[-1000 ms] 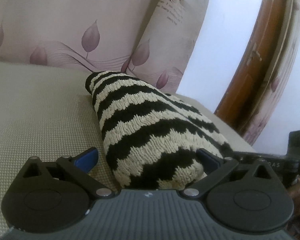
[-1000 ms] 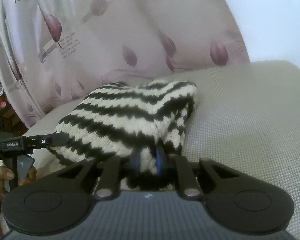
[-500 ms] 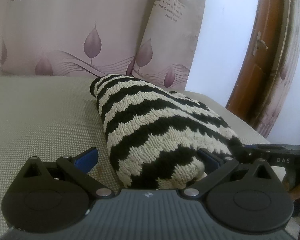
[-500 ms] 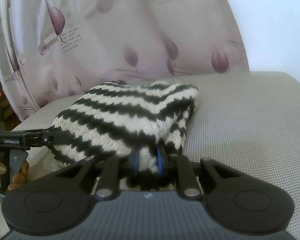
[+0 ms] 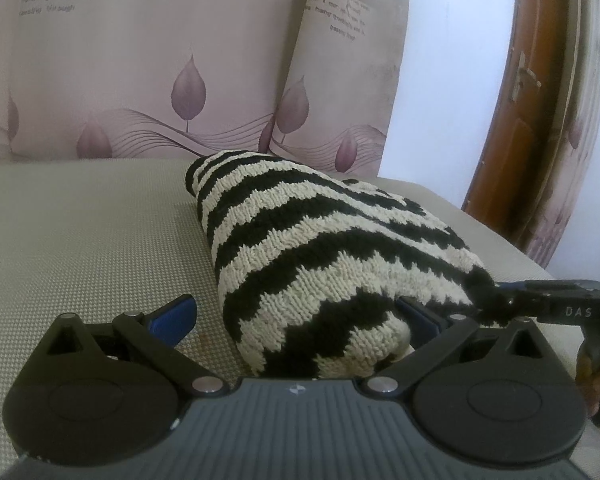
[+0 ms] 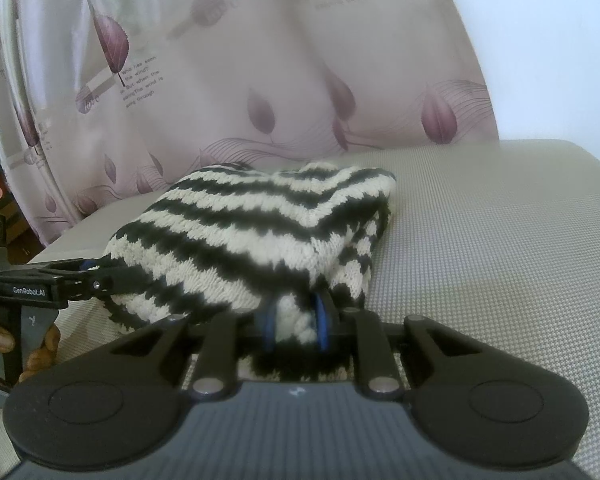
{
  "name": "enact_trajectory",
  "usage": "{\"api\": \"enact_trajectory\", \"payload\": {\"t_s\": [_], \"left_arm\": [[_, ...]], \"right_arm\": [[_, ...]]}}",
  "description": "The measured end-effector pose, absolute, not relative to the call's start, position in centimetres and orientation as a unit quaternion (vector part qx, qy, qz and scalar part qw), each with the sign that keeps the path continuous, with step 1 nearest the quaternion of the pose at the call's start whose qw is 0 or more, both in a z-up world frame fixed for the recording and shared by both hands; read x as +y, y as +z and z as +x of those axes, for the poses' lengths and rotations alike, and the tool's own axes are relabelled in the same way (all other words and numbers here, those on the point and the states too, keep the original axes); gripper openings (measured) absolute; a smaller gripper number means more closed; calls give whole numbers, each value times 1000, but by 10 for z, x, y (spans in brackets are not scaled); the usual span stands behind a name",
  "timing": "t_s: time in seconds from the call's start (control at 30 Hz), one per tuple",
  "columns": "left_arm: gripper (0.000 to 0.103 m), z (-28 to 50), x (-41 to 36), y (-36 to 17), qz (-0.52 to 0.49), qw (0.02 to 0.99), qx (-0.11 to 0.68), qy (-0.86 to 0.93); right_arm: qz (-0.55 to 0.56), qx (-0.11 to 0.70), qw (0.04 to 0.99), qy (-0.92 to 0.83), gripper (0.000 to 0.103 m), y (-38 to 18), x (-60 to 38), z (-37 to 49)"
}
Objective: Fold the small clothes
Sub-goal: 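Hold the rolled cardigan bundle with both grippers on the seat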
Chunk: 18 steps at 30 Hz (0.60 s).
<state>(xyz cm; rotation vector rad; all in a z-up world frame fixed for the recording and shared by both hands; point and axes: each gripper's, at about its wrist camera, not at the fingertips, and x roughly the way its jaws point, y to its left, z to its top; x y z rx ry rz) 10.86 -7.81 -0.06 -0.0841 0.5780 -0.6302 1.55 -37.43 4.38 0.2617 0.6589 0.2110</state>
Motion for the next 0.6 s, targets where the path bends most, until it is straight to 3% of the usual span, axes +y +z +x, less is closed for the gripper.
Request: {"api": "enact_trajectory", "payload": {"t_s": [0.4,0.6], "left_arm": [[103,104,-82,1,-26,913,275,-298],[103,109,-55,11,-80,901,269,-332]], "right_arm": [[130,322,932,104,20,44,-374,15],[133,322,931,106,21,43,-374,16]]}}
